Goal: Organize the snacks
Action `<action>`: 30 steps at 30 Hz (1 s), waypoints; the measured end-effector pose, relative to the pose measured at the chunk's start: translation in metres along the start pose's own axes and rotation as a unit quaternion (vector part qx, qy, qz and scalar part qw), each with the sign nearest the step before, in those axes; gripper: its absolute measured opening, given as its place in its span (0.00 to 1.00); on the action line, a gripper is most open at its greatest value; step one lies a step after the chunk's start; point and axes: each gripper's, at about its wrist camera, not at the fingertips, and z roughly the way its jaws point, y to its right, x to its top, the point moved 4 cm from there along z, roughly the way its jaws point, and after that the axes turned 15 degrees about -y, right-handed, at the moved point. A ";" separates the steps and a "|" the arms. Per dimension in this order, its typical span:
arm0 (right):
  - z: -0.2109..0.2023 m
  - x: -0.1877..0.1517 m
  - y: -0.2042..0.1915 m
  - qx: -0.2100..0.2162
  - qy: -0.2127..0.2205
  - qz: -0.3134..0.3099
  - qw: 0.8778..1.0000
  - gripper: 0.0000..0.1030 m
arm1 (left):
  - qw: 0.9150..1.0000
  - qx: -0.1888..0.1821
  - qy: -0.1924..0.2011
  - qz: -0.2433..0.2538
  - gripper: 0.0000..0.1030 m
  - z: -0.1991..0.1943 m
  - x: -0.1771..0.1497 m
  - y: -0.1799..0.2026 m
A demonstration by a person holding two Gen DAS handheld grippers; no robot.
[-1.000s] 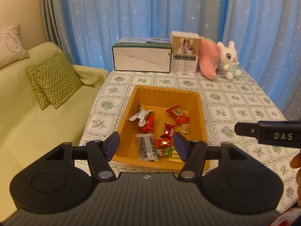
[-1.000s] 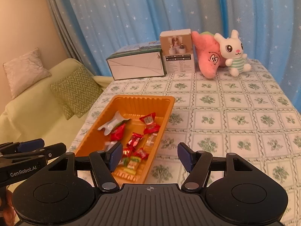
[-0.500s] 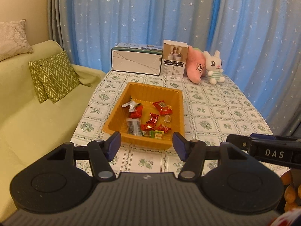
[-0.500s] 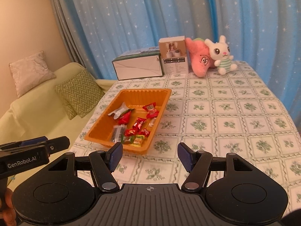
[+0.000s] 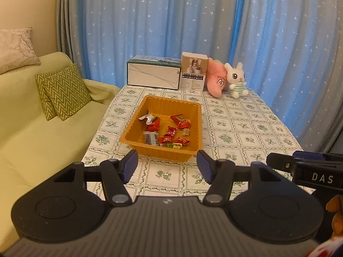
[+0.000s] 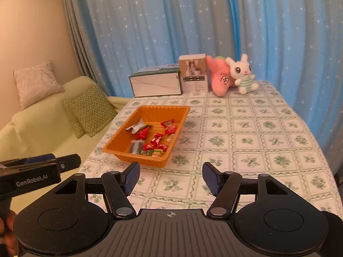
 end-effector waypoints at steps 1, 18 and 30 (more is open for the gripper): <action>-0.003 -0.002 0.000 -0.001 0.000 -0.001 1.000 0.63 | 1.000 0.001 0.000 0.001 0.57 -0.003 -0.001 0.000; -0.026 -0.032 -0.009 -0.020 0.004 -0.025 0.999 0.63 | 1.000 0.007 -0.006 0.001 0.57 -0.024 -0.021 0.009; -0.024 -0.031 -0.004 -0.021 0.002 -0.019 1.000 0.63 | 1.000 0.008 -0.005 0.000 0.57 -0.021 -0.020 0.009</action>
